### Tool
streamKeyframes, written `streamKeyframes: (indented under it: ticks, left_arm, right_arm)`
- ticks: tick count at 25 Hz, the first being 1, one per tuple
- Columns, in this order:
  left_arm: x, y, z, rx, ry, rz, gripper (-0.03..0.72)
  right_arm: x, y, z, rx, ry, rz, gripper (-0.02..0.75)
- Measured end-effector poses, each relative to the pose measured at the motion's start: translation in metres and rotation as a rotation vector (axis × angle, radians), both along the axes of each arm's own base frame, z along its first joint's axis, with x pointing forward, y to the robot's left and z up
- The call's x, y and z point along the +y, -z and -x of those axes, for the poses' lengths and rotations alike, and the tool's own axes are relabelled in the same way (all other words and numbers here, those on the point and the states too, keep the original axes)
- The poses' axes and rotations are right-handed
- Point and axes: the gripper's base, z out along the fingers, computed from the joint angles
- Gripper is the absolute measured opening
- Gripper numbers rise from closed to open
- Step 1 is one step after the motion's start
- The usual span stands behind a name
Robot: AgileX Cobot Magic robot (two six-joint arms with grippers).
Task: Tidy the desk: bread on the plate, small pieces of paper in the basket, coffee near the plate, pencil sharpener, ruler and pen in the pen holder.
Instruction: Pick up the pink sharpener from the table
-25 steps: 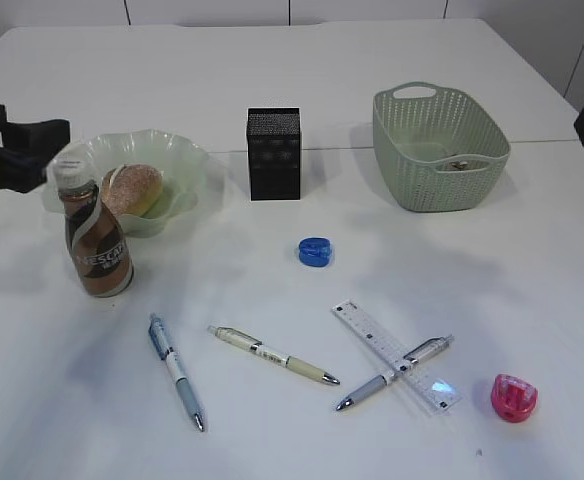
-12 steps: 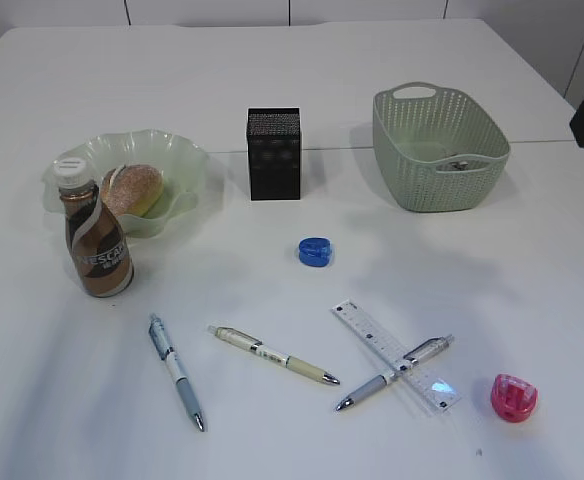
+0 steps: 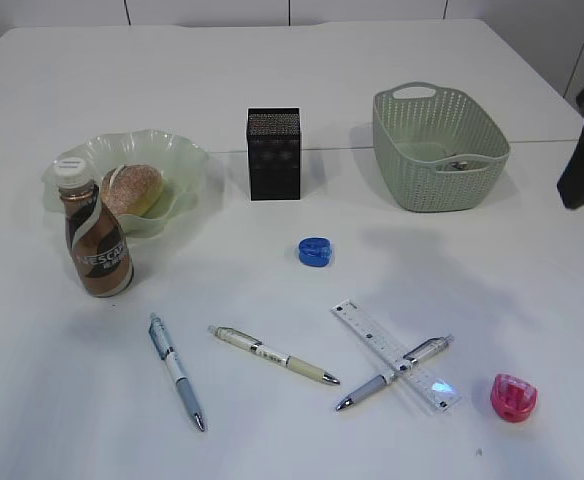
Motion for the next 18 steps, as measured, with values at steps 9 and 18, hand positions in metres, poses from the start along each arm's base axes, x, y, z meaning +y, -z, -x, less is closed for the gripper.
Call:
streamKeyframes:
  ticks: [9, 18]
  left_arm:
    - [0.002, -0.025, 0.008, -0.005, -0.015, 0.003, 0.436]
    - [0.003, -0.019, 0.012, 0.076, -0.026, -0.007, 0.436]
  right_arm:
    - [-0.001, 0.054, 0.017, 0.186, -0.033, 0.021, 0.529]
    - [-0.001, 0.07, 0.011, 0.248, 0.013, 0.013, 0.53]
